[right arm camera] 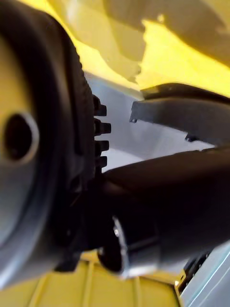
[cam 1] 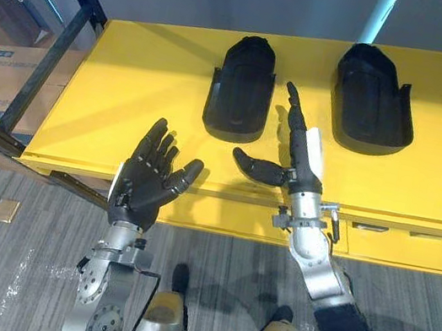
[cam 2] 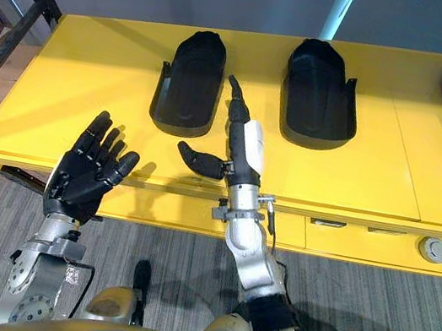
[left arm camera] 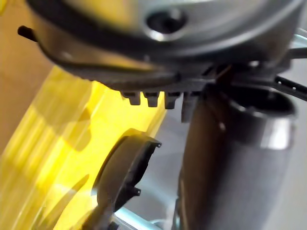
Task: Walk over and take three plastic housings, then place them on the shelf
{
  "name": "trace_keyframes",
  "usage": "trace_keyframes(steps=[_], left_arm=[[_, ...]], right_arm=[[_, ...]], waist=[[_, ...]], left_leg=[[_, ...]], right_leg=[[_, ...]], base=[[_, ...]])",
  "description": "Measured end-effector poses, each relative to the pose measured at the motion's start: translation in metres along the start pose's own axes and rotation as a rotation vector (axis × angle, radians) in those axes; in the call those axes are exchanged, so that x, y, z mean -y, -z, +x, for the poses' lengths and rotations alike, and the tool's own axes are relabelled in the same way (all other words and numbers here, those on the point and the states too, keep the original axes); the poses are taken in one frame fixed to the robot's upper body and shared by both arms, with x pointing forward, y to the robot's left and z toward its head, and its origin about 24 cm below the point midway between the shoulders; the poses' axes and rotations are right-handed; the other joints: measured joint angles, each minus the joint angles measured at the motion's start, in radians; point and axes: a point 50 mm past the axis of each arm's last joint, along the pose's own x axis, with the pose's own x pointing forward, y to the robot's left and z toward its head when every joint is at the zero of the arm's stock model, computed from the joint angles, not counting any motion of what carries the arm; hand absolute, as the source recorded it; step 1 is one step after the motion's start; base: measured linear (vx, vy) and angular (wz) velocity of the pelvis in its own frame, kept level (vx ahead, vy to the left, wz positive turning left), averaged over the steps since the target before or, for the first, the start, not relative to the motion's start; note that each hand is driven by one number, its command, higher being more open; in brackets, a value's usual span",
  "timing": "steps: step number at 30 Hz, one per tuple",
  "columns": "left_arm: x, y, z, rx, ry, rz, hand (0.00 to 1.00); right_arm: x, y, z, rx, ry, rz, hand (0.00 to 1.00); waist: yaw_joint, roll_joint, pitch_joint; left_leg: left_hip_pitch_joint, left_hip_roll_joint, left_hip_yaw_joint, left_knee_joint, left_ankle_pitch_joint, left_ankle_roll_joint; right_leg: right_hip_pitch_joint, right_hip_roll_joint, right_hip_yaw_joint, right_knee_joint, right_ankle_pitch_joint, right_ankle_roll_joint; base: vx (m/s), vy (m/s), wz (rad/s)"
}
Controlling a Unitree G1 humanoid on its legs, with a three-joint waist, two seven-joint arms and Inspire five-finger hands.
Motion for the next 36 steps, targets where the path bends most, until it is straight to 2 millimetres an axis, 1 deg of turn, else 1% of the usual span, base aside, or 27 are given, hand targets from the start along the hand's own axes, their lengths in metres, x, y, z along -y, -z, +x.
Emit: trace_keyframes(steps=[1,2,3,4,5,6,9,10,11,13,14,15,16,17,18,20,22,25,27,29,30,31,32,33,34,35,36], left_arm=[[0.0,-0.001,-0.001,0.006,-0.002,0.003,1.0],[0.0,-0.001,-0.001,0.011,-0.002,0.004,1.0],[0.0,-0.005,0.0,0.029,0.0,0.013,1.0],[0.0,-0.01,0.001,0.055,0.003,0.018,1.0],[0.0,-0.012,0.002,0.068,0.006,0.021,1.0],[0.003,-0.016,0.004,0.097,0.02,0.07,1.0],[0.013,-0.034,0.005,0.189,0.085,0.191,1.0],[0.016,-0.039,0.005,0.214,0.1,0.205,1.0],[0.022,-0.048,0.005,0.268,0.127,0.232,1.0],[0.031,-0.063,0.007,0.375,0.164,0.225,1.0],[0.034,-0.072,0.007,0.446,0.171,0.219,1.0],[0.036,-0.075,0.008,0.473,0.179,0.214,1.0],[0.04,-0.079,0.01,0.515,0.192,0.2,1.0],[0.045,-0.08,0.013,0.53,0.209,0.175,1.0],[0.048,-0.079,0.014,0.531,0.218,0.16,1.0],[0.057,-0.073,0.015,0.504,0.245,0.103,1.0],[0.067,-0.06,0.016,0.449,0.265,0.031,1.0],[0.079,-0.046,0.024,0.394,0.284,-0.021,1.0],[0.082,-0.044,0.026,0.388,0.28,-0.038,1.0],[0.082,-0.043,0.027,0.383,0.263,-0.042,1.0],[0.08,-0.043,0.027,0.379,0.25,-0.039,1.0],[0.076,-0.043,0.028,0.378,0.223,-0.033,1.0],[0.07,-0.047,0.03,0.389,0.179,-0.022,1.0],[0.066,-0.049,0.03,0.393,0.156,-0.01,1.0],[0.059,-0.053,0.031,0.406,0.107,0.001,1.0],[0.055,-0.056,0.03,0.409,0.084,0.014,1.0],[0.053,-0.057,0.029,0.411,0.082,0.02,1.0]], right_arm=[[0.006,-0.013,-0.01,0.051,0.028,0.025,1.0],[0.008,-0.016,-0.011,0.065,0.035,0.029,1.0],[0.015,-0.027,-0.015,0.113,0.07,0.056,1.0],[0.022,-0.035,-0.015,0.156,0.111,0.08,1.0],[0.026,-0.038,-0.016,0.172,0.136,0.082,1.0],[0.036,-0.042,-0.017,0.192,0.192,0.072,1.0],[0.053,-0.035,-0.025,0.138,0.306,0.035,1.0],[0.056,-0.033,-0.026,0.117,0.326,0.03,1.0],[0.063,-0.026,-0.031,0.063,0.364,0.023,1.0],[0.076,-0.012,-0.043,-0.06,0.427,0.014,1.0],[0.082,-0.005,-0.049,-0.125,0.463,0.016,1.0],[0.085,-0.002,-0.053,-0.158,0.483,0.013,1.0],[0.091,0.003,-0.061,-0.223,0.522,0.003,1.0],[0.096,0.005,-0.072,-0.283,0.552,0.0,1.0],[0.097,0.007,-0.078,-0.308,0.563,-0.007,1.0],[0.102,0.006,-0.097,-0.379,0.59,0.004,1.0],[0.107,0.0,-0.118,-0.439,0.62,0.013,1.0],[0.112,-0.005,-0.144,-0.524,0.655,-0.021,1.0],[0.11,-0.005,-0.148,-0.537,0.649,0.017,1.0],[0.106,-0.006,-0.144,-0.518,0.617,0.045,1.0],[0.103,-0.006,-0.141,-0.505,0.596,0.059,1.0],[0.1,-0.007,-0.133,-0.475,0.562,0.078,1.0],[0.095,-0.007,-0.121,-0.426,0.51,0.104,1.0],[0.093,-0.006,-0.114,-0.398,0.482,0.114,1.0],[0.092,-0.004,-0.098,-0.339,0.431,0.122,1.0],[0.092,-0.001,-0.084,-0.295,0.396,0.119,1.0],[0.091,0.001,-0.079,-0.281,0.387,0.123,1.0]], waist=[[-0.002,-0.002,-0.019],[-0.002,-0.002,-0.022],[-0.008,-0.006,-0.037],[-0.021,-0.014,-0.049],[-0.027,-0.017,-0.052],[-0.03,-0.023,-0.058],[-0.046,-0.043,-0.109],[-0.05,-0.046,-0.113],[-0.055,-0.051,-0.121],[-0.061,-0.053,-0.136],[-0.081,-0.052,-0.14],[-0.088,-0.05,-0.143],[-0.101,-0.048,-0.146],[-0.112,-0.048,-0.147],[-0.119,-0.049,-0.148],[-0.15,-0.052,-0.162],[-0.196,-0.051,-0.184],[-0.251,-0.053,-0.187],[-0.263,-0.051,-0.188],[-0.265,-0.043,-0.193],[-0.263,-0.037,-0.196],[-0.254,-0.031,-0.201],[-0.233,-0.029,-0.203],[-0.218,-0.028,-0.203],[-0.185,-0.025,-0.203],[-0.158,-0.013,-0.21],[-0.15,-0.009,-0.212]], left_leg=[[0.001,0.0,0.009,-0.001,-0.004,-0.004],[0.002,0.001,0.012,-0.001,-0.005,-0.005],[0.003,0.004,0.026,-0.001,-0.007,-0.007],[0.01,0.007,0.039,-0.001,-0.008,-0.009],[0.018,0.008,0.047,-0.001,-0.01,-0.01],[0.039,0.011,0.068,-0.002,-0.019,-0.013],[0.062,0.024,0.12,-0.002,-0.036,-0.021],[0.069,0.026,0.132,-0.002,-0.038,-0.023],[0.085,0.031,0.161,-0.002,-0.045,-0.028],[0.109,0.041,0.217,-0.002,-0.056,-0.036],[0.12,0.045,0.249,-0.002,-0.06,-0.04],[0.124,0.048,0.269,-0.001,-0.063,-0.043],[0.138,0.056,0.311,0.002,-0.071,-0.05],[0.155,0.069,0.356,0.019,-0.085,-0.059],[0.162,0.078,0.38,0.031,-0.096,-0.065],[0.182,0.112,0.442,0.071,-0.128,-0.083],[0.19,0.152,0.502,0.127,-0.162,-0.101],[0.206,0.201,0.573,0.18,-0.184,-0.116],[0.206,0.215,0.6,0.189,-0.185,-0.118],[0.203,0.224,0.619,0.201,-0.185,-0.117],[0.204,0.222,0.612,0.207,-0.184,-0.114],[0.197,0.224,0.585,0.232,-0.188,-0.096],[0.178,0.225,0.502,0.282,-0.205,-0.054],[0.166,0.226,0.452,0.313,-0.222,-0.024],[0.145,0.207,0.317,0.358,-0.288,0.021],[0.132,0.166,0.195,0.362,-0.341,0.031],[0.133,0.153,0.155,0.357,-0.358,0.044]], right_leg=[[0.002,0.005,0.009,-0.017,0.007,0.003],[0.002,0.006,0.011,-0.02,0.009,0.003],[0.004,0.013,0.018,-0.039,0.018,0.001],[0.013,0.019,0.022,-0.055,0.026,0.001],[0.021,0.021,0.025,-0.063,0.029,0.002],[0.032,0.026,0.045,-0.072,0.032,0.001],[0.033,0.044,0.083,-0.104,0.048,-0.004],[0.032,0.048,0.098,-0.105,0.049,-0.005],[0.03,0.054,0.122,-0.111,0.054,-0.006],[0.02,0.068,0.172,-0.123,0.064,-0.009],[0.009,0.077,0.205,-0.126,0.07,-0.012],[0.0,0.082,0.222,-0.13,0.075,-0.014],[-0.011,0.093,0.26,-0.139,0.088,-0.013],[-0.018,0.108,0.3,-0.142,0.093,-0.018],[-0.021,0.116,0.321,-0.143,0.096,-0.019],[-0.027,0.139,0.372,-0.151,0.099,-0.024],[-0.041,0.169,0.414,-0.152,0.1,-0.024],[-0.047,0.204,0.439,-0.15,0.098,-0.025],[-0.072,0.215,0.441,-0.135,0.091,-0.032],[-0.09,0.225,0.441,-0.128,0.089,-0.038],[-0.094,0.233,0.447,-0.128,0.09,-0.043],[-0.104,0.244,0.468,-0.124,0.092,-0.052],[-0.114,0.252,0.515,-0.12,0.097,-0.071],[-0.121,0.256,0.539,-0.121,0.097,-0.08],[-0.134,0.261,0.588,-0.121,0.104,-0.088],[-0.144,0.27,0.623,-0.119,0.115,-0.095],[-0.147,0.274,0.634,-0.116,0.118,-0.092]], base=[[0.05,-0.004,-0.15],[0.05,-0.003,-0.19],[0.04,-0.011,-0.2],[0.03,-0.014,-0.22],[0.02,-0.014,-0.3],[0.0,0.0,-0.43],[0.0,0.001,-0.44],[0.02,0.001,-0.53],[0.0,0.012,-0.67],[0.0,0.01,-0.81],[0.01,0.001,-0.69],[0.02,0.0,-0.88],[0.03,-0.005,-1.0],[0.04,-0.008,-1.05],[0.04,-0.019,-0.97],[0.04,-0.03,-0.9],[0.06,-0.032,-0.79],[0.02,-0.041,-0.49],[-0.03,-0.039,-0.38],[-0.04,-0.038,-0.32],[-0.01,-0.06,-0.33],[-0.02,-0.07,-0.58],[-0.01,-0.059,-0.73],[-0.03,0.006,-1.04],[-0.07,0.114,-1.1],[-0.09,0.156,-1.02],[-0.1,0.196,-0.67]])
